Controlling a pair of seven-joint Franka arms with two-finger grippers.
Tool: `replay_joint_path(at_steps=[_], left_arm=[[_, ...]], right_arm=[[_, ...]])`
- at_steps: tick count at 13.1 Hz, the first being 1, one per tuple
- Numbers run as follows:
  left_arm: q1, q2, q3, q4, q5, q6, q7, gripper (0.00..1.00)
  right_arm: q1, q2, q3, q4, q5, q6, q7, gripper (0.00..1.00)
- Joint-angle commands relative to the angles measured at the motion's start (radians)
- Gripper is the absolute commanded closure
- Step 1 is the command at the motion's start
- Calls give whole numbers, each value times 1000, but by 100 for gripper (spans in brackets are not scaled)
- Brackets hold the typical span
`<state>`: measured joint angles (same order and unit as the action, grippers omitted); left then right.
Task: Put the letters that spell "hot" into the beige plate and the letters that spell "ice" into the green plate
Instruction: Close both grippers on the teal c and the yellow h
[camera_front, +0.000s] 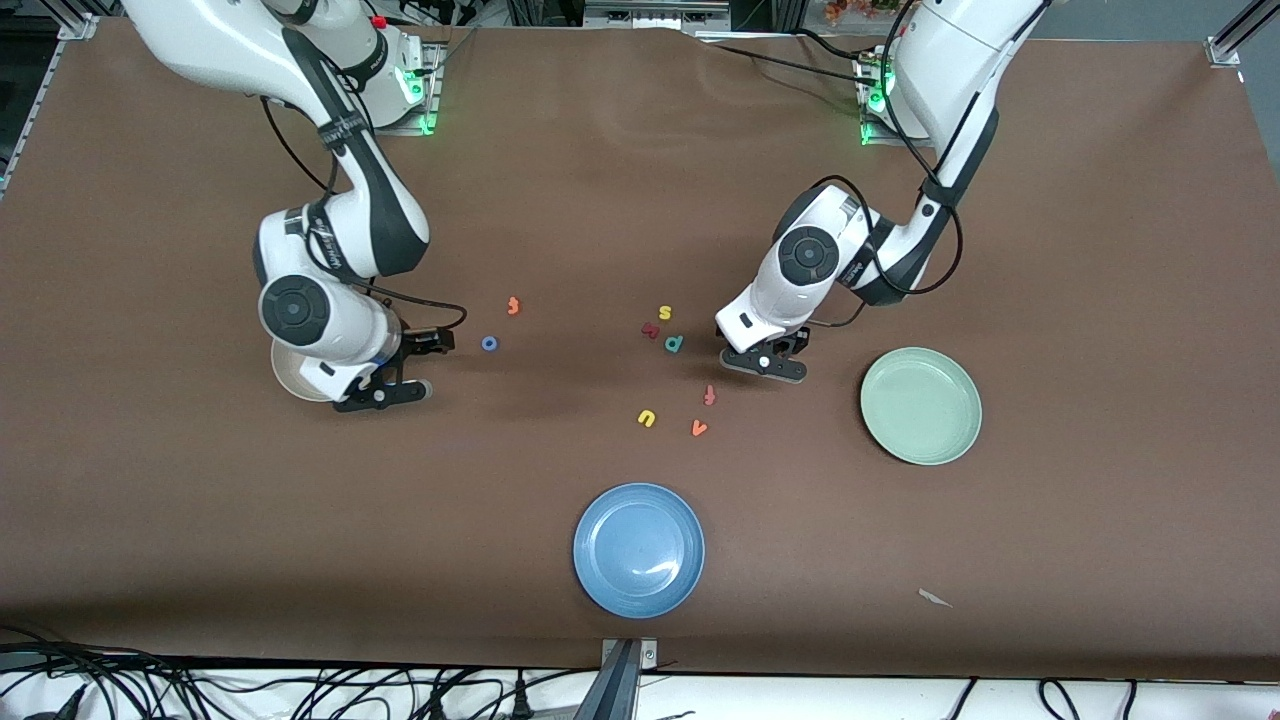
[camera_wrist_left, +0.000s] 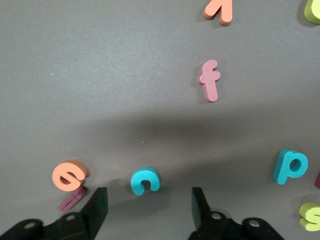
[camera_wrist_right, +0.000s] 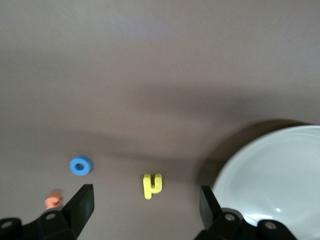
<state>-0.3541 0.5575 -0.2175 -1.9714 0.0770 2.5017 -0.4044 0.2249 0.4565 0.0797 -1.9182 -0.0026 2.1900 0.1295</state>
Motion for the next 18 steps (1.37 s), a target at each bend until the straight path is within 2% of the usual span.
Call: replay_joint_path(at_steps=[1,3,5,6,7,8,9,10,13,16,18], left_arm=[[-2,10,0,-6,43,23,-16,50],[1,21,0,-6,116,23,-17,58],[1,31,0,-6,122,25,-19,58],[3,32,0,-4,122,26,-19,62],[3,32,0,-4,122,26,-19,72],[3,32,0,-3,122,26,-19,81],[3,32,0,-3,122,26,-21,94],[6,24,-2,-3,121,23,-21,100],[23,-52,-2,-3,122,-16,-10,100],[53,-126,-2,8,125,-122,-4,100],[95,-146,3,6,124,-152,146,100]], right_arm=[[-1,-9,3,-94,10,85,-16,7],[1,-9,5,-113,10,88,-39,14],[1,-9,14,-134,10,90,-47,30],[1,-2,15,-137,10,90,-45,38],[1,1,15,-140,9,94,-47,42],[1,5,17,-146,4,117,-59,42],[1,8,17,-160,3,154,-82,42],[1,13,17,-174,3,189,-114,42],[1,25,17,-183,4,223,-119,42],[1,22,15,-193,6,218,-119,47],[1,24,17,-193,6,218,-114,54]])
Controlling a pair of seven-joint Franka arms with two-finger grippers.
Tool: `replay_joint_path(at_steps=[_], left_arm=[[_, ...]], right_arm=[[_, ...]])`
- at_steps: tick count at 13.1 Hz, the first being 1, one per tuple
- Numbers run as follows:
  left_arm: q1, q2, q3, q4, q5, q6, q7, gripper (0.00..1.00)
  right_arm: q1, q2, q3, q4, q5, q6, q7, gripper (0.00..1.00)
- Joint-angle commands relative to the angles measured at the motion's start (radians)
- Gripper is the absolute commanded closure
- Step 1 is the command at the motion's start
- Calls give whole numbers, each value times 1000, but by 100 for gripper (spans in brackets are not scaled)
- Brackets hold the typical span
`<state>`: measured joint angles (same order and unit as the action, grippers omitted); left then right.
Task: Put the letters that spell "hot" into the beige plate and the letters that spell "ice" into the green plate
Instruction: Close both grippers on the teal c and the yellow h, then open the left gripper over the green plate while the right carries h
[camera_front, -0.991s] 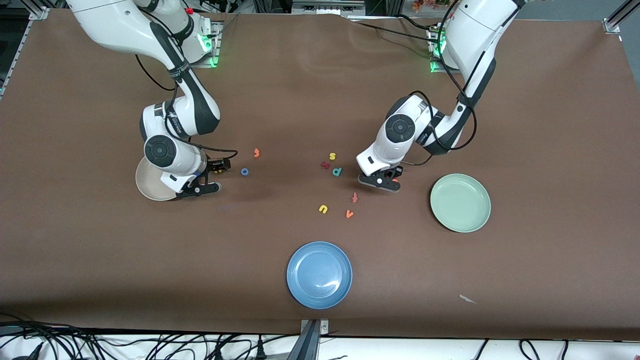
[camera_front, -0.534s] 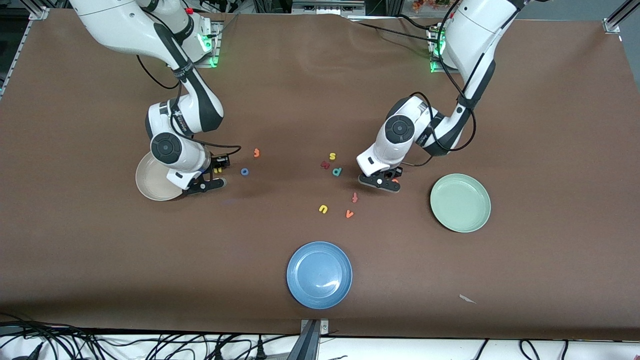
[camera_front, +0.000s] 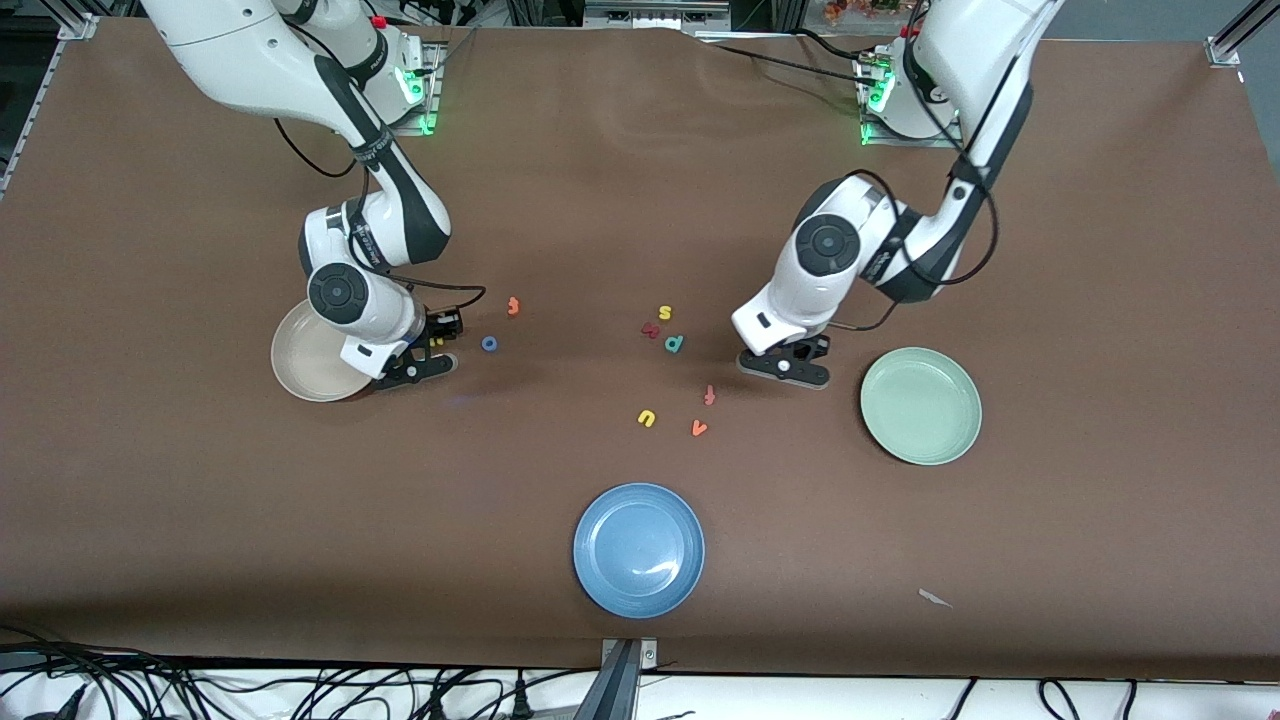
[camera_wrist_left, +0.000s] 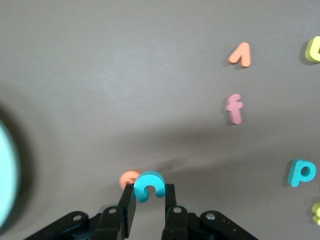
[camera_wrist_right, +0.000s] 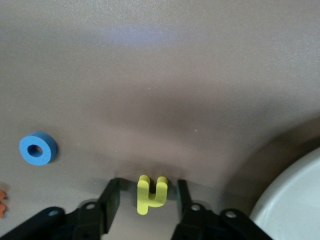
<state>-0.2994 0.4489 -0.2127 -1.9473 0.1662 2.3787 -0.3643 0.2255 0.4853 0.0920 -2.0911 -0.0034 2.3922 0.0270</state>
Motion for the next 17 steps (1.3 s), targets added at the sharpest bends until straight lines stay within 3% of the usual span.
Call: replay_joint_path(at_steps=[1,7,9,11,12,13,14,17], left_arm=[[69,-44,3,-21,33,-30,183,100],[245,-35,30,-22,35,-36,594,100],[250,-12,82,-24,35,-27,645,100],[249,26,87,-24,35,-6,645,100],[250,37,98,-27,35,11,644,90],[249,42,102,-25,35,17,643,42],[249,39,102,-24,35,17,647,0],[238,11,101,-15,19,7,616,0]], right_arm=[[0,-5,5,-20,6,15,-12,60],[0,-22,3,-18,6,5,13,99],[0,-56,3,3,8,-65,59,100],[0,-105,-3,57,9,-173,103,100],[-2,-125,-14,87,10,-235,114,100],[-2,-142,-43,113,10,-279,116,100],[-2,-155,-76,129,6,-318,110,100],[-8,-142,-230,132,2,-338,-5,100]])
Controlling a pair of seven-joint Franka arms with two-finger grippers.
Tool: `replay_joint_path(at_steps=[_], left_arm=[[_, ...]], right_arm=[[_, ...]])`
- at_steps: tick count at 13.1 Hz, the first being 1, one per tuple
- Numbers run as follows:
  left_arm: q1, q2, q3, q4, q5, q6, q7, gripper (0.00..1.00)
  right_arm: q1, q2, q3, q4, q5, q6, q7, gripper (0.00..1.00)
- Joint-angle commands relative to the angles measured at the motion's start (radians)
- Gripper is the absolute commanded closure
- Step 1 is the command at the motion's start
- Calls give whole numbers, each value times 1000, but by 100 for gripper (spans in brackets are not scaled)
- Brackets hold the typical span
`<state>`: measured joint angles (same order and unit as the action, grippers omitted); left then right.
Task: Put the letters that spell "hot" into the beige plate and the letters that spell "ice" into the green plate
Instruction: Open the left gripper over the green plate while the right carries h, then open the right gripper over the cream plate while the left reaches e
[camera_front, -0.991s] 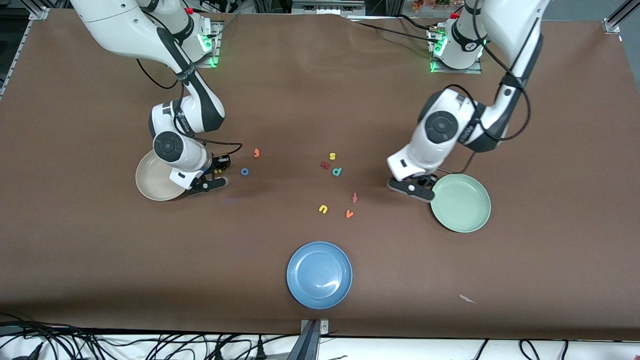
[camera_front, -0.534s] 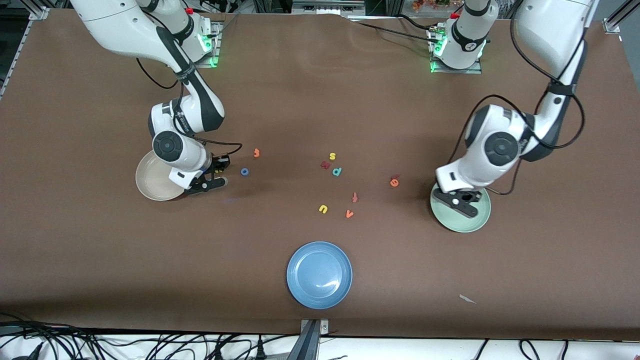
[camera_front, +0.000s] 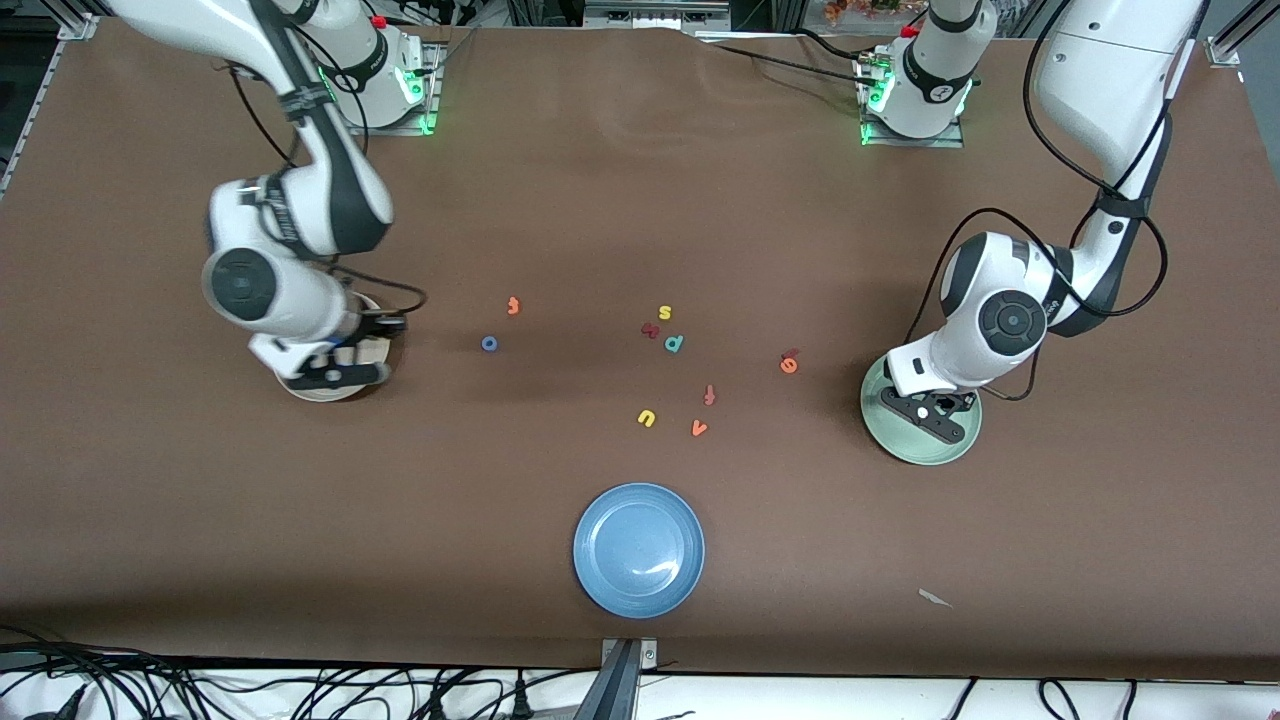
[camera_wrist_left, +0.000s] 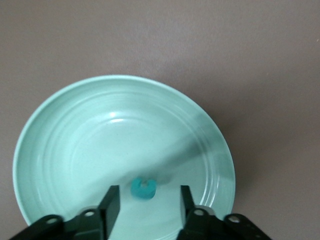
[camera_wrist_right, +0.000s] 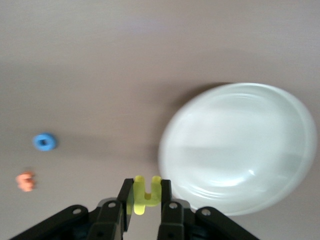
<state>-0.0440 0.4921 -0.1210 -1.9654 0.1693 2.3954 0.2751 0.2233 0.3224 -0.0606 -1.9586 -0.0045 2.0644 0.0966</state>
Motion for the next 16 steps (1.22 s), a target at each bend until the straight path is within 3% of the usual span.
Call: replay_joint_path(at_steps=[1,3,8,11,12,13,14,16], left_arm=[[-20,-41,8,7,16,-13,-49,0],[-37,-53,1,7,16,-27,-144,0],[-173,-49,-17,16,-48,-36,-586,0],[-236,9,-25,23,-80,-22,-730,0],[-247,25,-26,34,-80,-22,-753,0],[-247,32,-26,34,-80,-15,-757,3],[-249,37,-26,34,-91,4,-758,18],[-263,62,-26,33,-155,50,-758,35]], right_arm=[[-16,49,-100,0,3,-1,-112,100],[-42,119,-114,-2,3,34,-153,100],[-59,171,-116,0,0,75,-175,100],[-61,171,-116,0,0,72,-176,91],[-65,171,-116,0,0,72,-176,74],[-64,170,-116,0,1,69,-176,49],[-64,167,-116,0,1,69,-166,22],[-59,147,-111,1,8,66,-156,8]])
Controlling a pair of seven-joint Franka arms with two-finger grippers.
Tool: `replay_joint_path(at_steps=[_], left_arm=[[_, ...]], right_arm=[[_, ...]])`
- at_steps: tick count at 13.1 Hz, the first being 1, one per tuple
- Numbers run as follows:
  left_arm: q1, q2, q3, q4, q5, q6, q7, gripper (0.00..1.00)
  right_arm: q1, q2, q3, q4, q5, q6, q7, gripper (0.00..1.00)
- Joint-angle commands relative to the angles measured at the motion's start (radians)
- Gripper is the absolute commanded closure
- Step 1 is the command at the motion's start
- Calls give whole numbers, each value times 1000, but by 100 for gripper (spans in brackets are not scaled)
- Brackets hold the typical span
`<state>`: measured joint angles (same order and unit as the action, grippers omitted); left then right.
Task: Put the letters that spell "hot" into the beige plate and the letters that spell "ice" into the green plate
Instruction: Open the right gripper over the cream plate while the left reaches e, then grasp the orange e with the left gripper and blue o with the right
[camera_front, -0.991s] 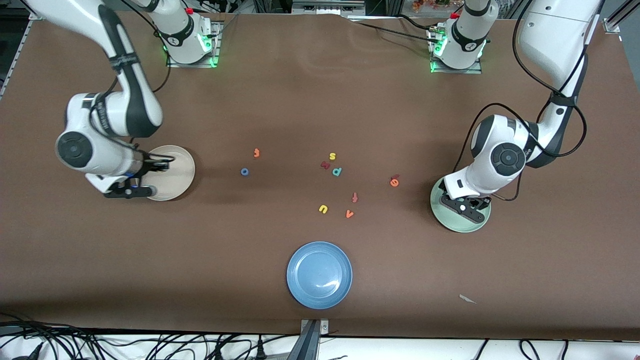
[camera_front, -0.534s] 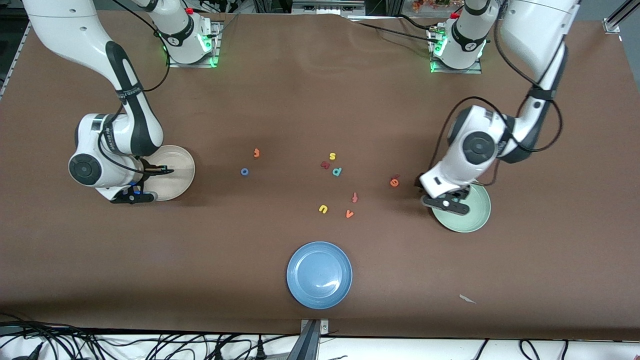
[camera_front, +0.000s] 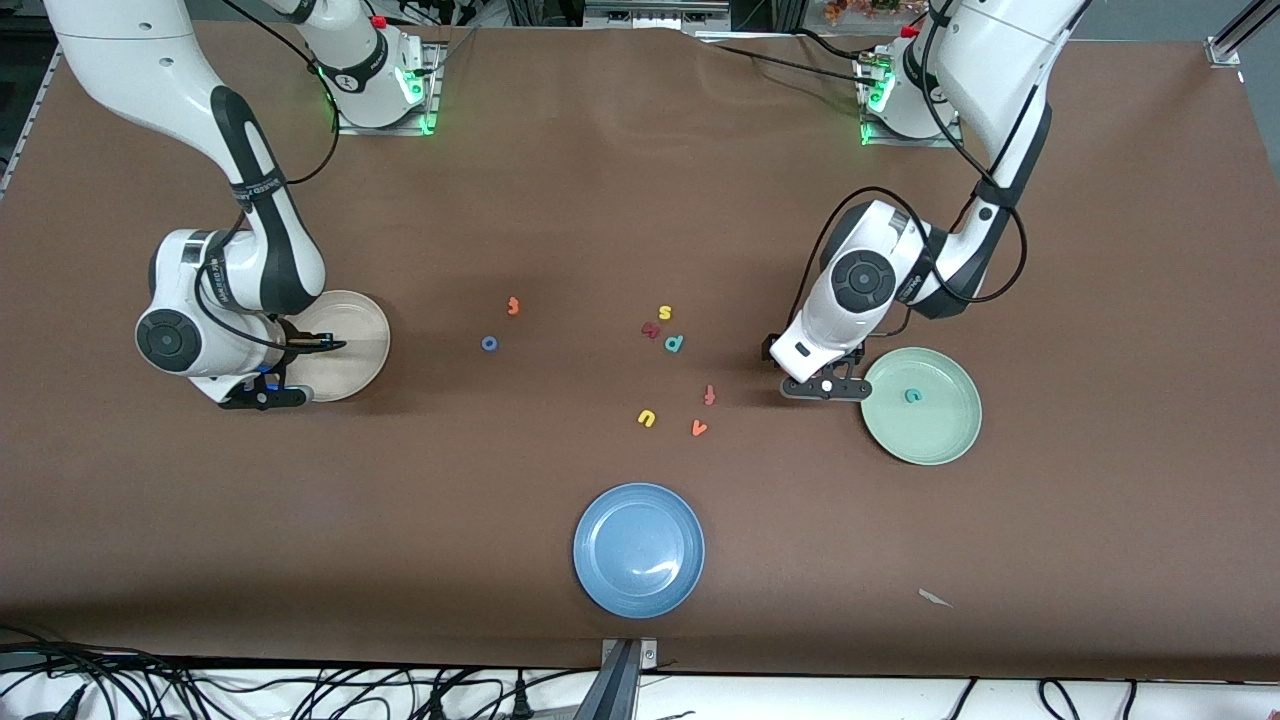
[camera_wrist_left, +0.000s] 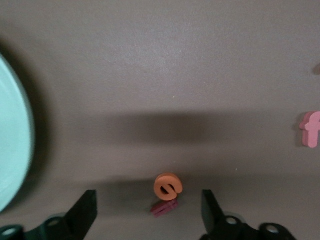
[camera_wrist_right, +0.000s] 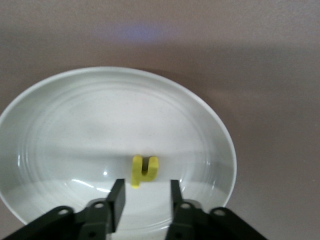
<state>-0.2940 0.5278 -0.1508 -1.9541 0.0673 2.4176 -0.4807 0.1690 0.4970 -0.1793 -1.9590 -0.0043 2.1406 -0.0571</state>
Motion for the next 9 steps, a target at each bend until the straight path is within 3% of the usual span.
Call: replay_joint_path(at_steps=[1,3,9], left_arm=[[-14,32,4,21,-67,35,-2,39],[-14,40,4,20,-73,51,-2,44],[-17,64,4,11,-60,67,-1,44]], right_arm=[[0,-38,11,3,13,-10,-1,1],[4,-73,55,18,18,-14,72,0],[12,-77,300,100,18,-42,469,2]])
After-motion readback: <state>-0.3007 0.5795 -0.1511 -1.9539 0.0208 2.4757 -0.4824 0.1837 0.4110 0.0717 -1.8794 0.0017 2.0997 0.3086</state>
